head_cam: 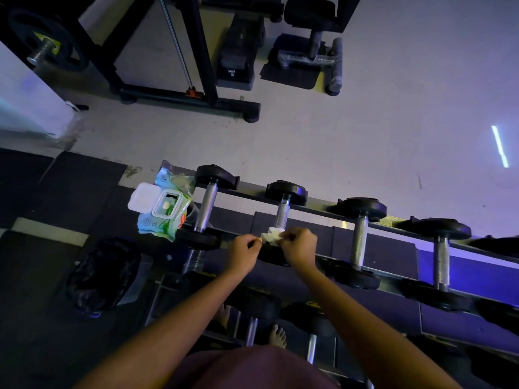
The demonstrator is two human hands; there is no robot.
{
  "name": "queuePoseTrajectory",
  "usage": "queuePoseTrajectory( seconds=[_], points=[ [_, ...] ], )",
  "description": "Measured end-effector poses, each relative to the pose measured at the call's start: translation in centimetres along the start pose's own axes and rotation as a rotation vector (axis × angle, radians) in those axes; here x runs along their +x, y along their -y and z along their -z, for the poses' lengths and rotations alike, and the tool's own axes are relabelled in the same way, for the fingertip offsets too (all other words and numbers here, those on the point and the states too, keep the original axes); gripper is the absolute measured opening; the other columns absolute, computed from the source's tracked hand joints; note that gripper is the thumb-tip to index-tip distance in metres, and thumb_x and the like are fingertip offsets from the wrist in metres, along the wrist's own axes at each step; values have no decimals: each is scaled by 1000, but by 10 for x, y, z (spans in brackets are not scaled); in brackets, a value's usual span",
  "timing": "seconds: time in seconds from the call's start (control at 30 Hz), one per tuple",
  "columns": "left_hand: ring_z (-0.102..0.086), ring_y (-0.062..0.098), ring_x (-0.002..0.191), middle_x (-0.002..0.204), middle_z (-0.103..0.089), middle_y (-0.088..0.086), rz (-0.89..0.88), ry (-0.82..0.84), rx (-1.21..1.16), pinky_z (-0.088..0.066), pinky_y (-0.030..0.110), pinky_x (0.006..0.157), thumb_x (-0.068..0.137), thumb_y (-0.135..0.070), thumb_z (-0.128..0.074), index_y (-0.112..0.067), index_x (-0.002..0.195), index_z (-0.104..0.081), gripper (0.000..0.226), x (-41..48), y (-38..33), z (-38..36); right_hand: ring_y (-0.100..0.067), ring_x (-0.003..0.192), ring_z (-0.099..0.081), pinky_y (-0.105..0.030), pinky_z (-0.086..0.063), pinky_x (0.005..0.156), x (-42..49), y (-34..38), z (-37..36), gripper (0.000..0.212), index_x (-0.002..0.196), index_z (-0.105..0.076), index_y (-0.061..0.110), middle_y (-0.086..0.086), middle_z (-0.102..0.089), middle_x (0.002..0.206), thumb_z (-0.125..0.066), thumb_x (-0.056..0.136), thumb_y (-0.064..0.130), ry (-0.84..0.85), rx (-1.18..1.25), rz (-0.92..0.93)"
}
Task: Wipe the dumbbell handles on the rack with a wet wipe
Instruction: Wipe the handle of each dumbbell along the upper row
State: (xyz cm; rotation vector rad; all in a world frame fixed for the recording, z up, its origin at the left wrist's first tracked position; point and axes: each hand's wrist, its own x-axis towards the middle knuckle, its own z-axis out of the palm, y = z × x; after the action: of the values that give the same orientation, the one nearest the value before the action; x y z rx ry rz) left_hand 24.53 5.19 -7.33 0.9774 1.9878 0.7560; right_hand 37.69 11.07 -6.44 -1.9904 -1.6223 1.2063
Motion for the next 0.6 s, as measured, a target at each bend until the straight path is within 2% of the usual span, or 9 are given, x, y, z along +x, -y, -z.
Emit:
queuePoseTrajectory(
  seconds=[0.1,0.3,0.43,0.5,0.6],
  points=[
    [-65,26,77,77,-69,16,3,7,10,-49,37,68,92,-15,-59,1,84,-71,21,0,0,1,-17,75,-64,-25,-52,67,19,17,3,19,90,-76,9,-10,-72,86,-64,78,0,-52,25,-2],
    [-64,23,79,82,-70,14,15,7,-14,-49,35,71,93,-14,-59,0,90,-72,20,0,-2,1,-17,58,-56,-16,-38,50,64,49,17,26,91,-76,7,-15,-70,90,-56,79,-5,-93,8,6],
    [-63,21,80,85,-70,17,49,-6,-96,-48,32,73,91,-8,-59,4,89,-71,17,1,-1,-2,-21,70,-62,-24,-48,62,51,41,11,21,86,-75,7,-12,-72,87,-58,79,-3,-73,-17,4],
    [-60,20,77,80,-68,16,74,-5,-117,-43,29,67,91,-8,-59,4,87,-70,17,1,-1,-3,-21,77,-67,-30,-55,72,34,28,5,16,83,-76,11,-9,-72,86,-65,78,-1,-30,2,-28],
    [-55,21,69,71,-63,21,85,-11,-95,-37,30,62,89,-8,-61,5,76,-67,19,2,-1,-4,-23,83,-68,-25,-53,75,6,10,0,16,86,-77,10,-11,-72,90,-68,77,2,19,-27,-37]
  ],
)
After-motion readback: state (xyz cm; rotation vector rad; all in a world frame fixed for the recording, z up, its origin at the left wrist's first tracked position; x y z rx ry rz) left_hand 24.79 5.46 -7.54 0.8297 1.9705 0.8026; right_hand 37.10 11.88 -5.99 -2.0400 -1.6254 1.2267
